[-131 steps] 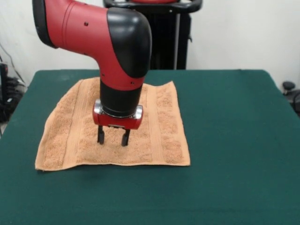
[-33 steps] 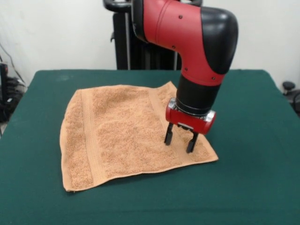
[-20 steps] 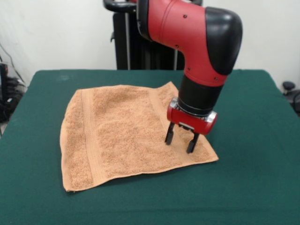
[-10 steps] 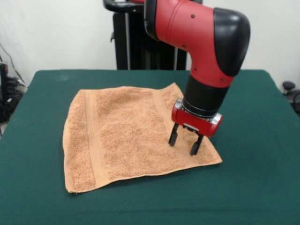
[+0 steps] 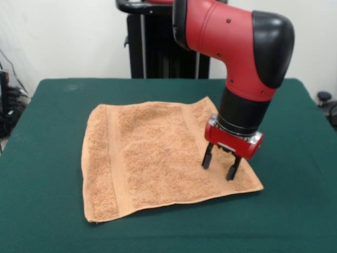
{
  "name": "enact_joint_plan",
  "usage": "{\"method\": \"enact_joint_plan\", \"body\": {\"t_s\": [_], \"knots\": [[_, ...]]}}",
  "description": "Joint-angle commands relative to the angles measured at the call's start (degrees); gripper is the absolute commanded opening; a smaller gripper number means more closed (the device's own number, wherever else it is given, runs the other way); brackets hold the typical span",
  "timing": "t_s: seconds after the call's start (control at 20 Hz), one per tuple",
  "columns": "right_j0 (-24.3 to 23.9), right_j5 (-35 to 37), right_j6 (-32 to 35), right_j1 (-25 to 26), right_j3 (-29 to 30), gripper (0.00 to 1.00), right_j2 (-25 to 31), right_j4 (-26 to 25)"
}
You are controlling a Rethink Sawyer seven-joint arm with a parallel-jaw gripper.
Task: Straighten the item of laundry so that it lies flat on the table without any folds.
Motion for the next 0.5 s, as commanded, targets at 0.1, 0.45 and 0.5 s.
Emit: {"method": "enact_joint_plan", "body": {"t_s": [0.1, 0.45, 0.5], "knots": [[4.0, 8.6, 19.5, 4.9, -3.6, 1.0, 10.8, 3.7], [3.9, 9.4, 21.5, 5.8, -5.8, 1.0, 10.7, 3.1], [3.8, 9.1, 21.5, 5.8, -5.8, 1.0, 10.8, 3.1]]}}
